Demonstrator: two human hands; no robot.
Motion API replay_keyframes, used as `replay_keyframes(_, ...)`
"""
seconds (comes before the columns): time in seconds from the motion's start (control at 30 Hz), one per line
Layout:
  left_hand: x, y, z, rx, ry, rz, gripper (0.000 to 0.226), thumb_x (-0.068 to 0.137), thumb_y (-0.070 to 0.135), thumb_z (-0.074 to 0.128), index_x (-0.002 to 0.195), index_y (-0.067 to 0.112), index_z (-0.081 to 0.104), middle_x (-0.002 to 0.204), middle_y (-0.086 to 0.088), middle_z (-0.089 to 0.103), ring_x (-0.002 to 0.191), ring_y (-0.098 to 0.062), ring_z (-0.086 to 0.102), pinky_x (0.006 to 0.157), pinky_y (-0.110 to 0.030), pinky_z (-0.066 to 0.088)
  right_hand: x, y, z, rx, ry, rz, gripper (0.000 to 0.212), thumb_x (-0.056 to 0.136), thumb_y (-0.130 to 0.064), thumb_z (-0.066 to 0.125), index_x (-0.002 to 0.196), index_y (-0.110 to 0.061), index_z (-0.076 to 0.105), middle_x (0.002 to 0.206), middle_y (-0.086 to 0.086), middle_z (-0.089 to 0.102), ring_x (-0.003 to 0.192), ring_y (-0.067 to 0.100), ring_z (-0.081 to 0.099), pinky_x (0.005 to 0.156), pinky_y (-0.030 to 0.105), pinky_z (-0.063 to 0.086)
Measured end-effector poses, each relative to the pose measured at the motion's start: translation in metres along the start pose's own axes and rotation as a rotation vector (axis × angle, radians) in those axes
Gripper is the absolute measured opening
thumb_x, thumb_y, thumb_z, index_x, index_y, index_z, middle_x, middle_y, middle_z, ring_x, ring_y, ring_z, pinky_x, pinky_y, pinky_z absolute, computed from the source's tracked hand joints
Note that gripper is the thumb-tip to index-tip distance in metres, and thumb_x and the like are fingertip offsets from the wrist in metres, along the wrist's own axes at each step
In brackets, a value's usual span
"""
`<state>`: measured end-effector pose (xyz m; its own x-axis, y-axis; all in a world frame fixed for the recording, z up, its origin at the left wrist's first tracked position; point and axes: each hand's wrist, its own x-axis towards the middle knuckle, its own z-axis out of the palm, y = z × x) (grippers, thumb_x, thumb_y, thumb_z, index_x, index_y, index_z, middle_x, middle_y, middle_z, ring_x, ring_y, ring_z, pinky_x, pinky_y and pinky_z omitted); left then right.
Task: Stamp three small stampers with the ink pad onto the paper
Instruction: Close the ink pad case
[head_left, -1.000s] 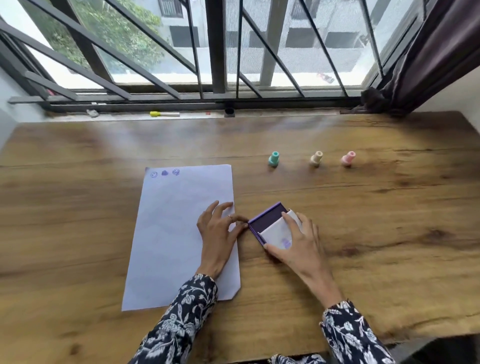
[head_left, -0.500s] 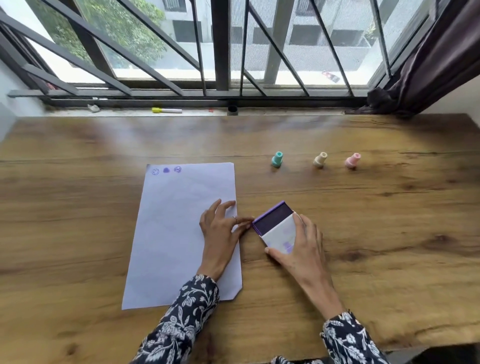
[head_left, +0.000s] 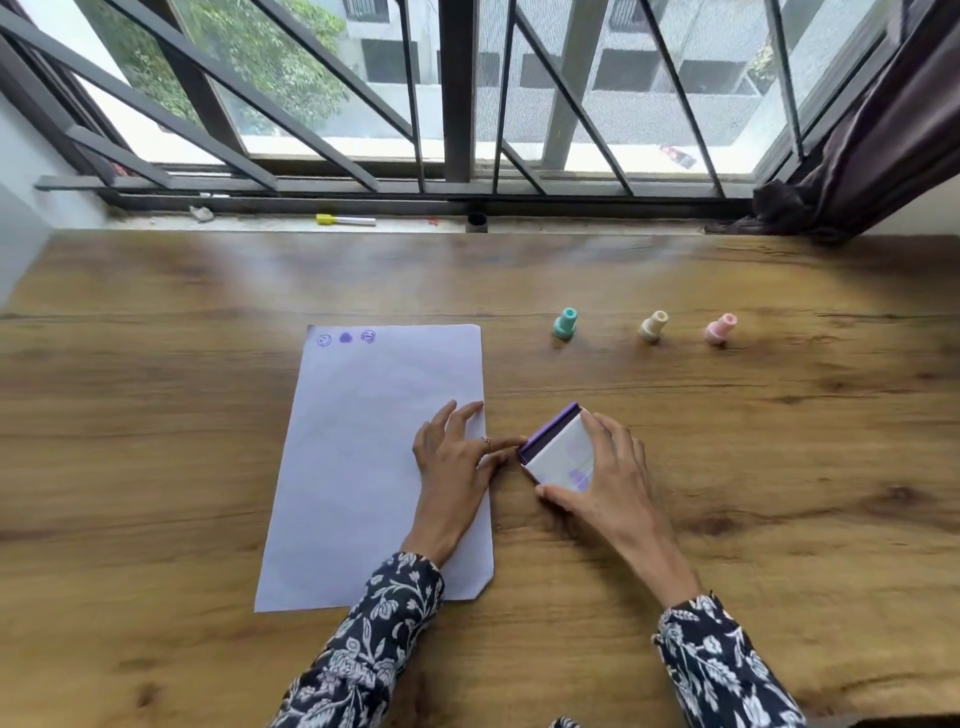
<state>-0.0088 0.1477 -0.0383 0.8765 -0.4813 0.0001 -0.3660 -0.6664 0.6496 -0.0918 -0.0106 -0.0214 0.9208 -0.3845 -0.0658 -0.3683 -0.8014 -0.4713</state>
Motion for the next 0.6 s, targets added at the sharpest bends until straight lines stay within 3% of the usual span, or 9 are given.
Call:
replay_keyframes(0.23, 0.000, -0.001, 0.001, -0.004, 0.004, -0.018, 0.028, 0.092, 0.025, 0.051, 0.103, 0.047, 0.063, 0.144, 0.000, 0.038, 0.140, -0.021, 0.015, 0.109, -0.033, 0.002, 0.003, 0.001, -0.005, 0.097, 0.032, -0.019, 0.095, 0.057, -0.035, 0.083, 0.136, -0.010, 0.035, 0.136, 0.010, 0.041, 0.121, 0.026, 0.037, 0.102, 0.030, 0.029)
replay_keyframes(0.6, 0.000, 0.001, 0.003, 0.046, -0.024, 0.009, 0.036, 0.093, 0.019, 0.047, 0.110, 0.049, 0.059, 0.147, -0.001, 0.034, 0.140, -0.023, 0.013, 0.106, -0.030, -0.001, -0.005, 0.011, -0.005, 0.078, 0.005, 0.009, 0.099, 0.057, -0.040, 0.082, 0.138, -0.013, 0.031, 0.138, 0.007, 0.038, 0.124, 0.023, 0.033, 0.105, 0.033, 0.030)
